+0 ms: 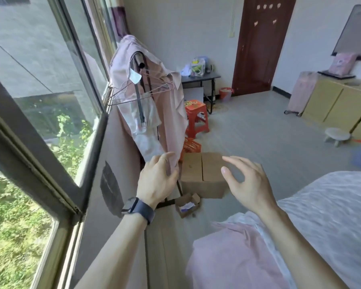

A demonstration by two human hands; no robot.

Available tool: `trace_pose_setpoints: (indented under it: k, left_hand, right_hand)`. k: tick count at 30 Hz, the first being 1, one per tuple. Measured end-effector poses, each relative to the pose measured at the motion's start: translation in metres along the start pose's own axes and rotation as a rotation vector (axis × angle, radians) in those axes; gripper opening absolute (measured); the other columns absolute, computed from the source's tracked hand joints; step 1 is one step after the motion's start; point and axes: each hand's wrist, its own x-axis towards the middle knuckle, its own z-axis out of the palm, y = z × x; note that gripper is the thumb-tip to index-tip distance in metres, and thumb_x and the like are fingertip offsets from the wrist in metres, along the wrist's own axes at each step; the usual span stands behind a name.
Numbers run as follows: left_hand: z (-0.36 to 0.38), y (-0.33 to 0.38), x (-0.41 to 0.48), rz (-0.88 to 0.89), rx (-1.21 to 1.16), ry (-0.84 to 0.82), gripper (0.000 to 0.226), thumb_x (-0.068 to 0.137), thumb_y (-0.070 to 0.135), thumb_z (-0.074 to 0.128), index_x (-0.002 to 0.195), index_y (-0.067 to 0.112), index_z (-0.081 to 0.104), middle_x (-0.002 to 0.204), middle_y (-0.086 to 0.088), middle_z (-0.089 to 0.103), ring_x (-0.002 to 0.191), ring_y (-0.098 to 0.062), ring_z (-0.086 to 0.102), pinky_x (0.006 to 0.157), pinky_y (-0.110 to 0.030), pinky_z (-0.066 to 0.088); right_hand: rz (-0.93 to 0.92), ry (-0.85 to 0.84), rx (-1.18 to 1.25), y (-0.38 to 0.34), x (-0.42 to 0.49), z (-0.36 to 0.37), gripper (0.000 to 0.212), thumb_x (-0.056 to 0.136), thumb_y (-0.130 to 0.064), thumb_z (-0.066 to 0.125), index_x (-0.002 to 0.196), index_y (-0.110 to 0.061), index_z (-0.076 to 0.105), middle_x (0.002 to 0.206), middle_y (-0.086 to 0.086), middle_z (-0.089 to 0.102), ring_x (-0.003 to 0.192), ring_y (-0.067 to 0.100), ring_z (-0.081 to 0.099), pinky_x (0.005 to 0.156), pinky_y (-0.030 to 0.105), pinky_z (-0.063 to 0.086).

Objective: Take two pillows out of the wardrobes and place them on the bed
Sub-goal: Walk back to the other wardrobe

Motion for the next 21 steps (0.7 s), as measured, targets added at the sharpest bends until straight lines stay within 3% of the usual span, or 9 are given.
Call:
trace_pose_setpoints:
  k: [7,10,17,21]
  left_hand:
    - [0.044,-0.016,0.140,0.108,-0.062,-0.092,0.046,0.093,0.038,0.055,0.138,0.030,0.051,0.135,-0.004,0.057,0.119,-0.029,0.055,0.099,-0.043,0.047]
    - [0.079,-0.013,0.205,0.187,-0.047,-0.140,0.044,0.096,0.037,0.054,0.139,0.027,0.051,0.137,-0.006,0.056,0.125,-0.031,0.051,0.103,-0.042,0.045]
    - [0.164,0.029,0.357,0.363,-0.085,-0.289,0.045,0.094,0.035,0.055,0.138,0.031,0.051,0.137,-0.002,0.054,0.124,-0.028,0.053,0.102,-0.044,0.046]
    - [0.210,0.072,0.431,0.448,-0.107,-0.372,0.045,0.096,0.038,0.055,0.139,0.031,0.050,0.137,-0.005,0.054,0.126,-0.031,0.050,0.102,-0.044,0.045]
  right_hand:
    - [0.081,0.071,-0.082,0.042,0.089,0.049,0.042,0.091,-0.051,0.051,0.123,-0.031,0.069,0.126,-0.012,0.066,0.122,0.017,0.059,0.101,0.018,0.032]
    - [0.141,0.128,-0.115,0.074,0.126,0.067,0.038,0.091,-0.045,0.056,0.122,-0.028,0.071,0.124,-0.009,0.068,0.119,0.020,0.060,0.100,0.016,0.032]
    - [0.275,0.297,-0.226,0.158,0.220,0.076,0.037,0.092,-0.042,0.057,0.118,-0.021,0.073,0.118,-0.005,0.071,0.114,0.019,0.063,0.101,0.029,0.042]
    - [0.392,0.345,-0.303,0.197,0.263,0.061,0.035,0.092,-0.039,0.060,0.118,-0.020,0.073,0.118,-0.005,0.071,0.114,0.014,0.060,0.103,0.012,0.031]
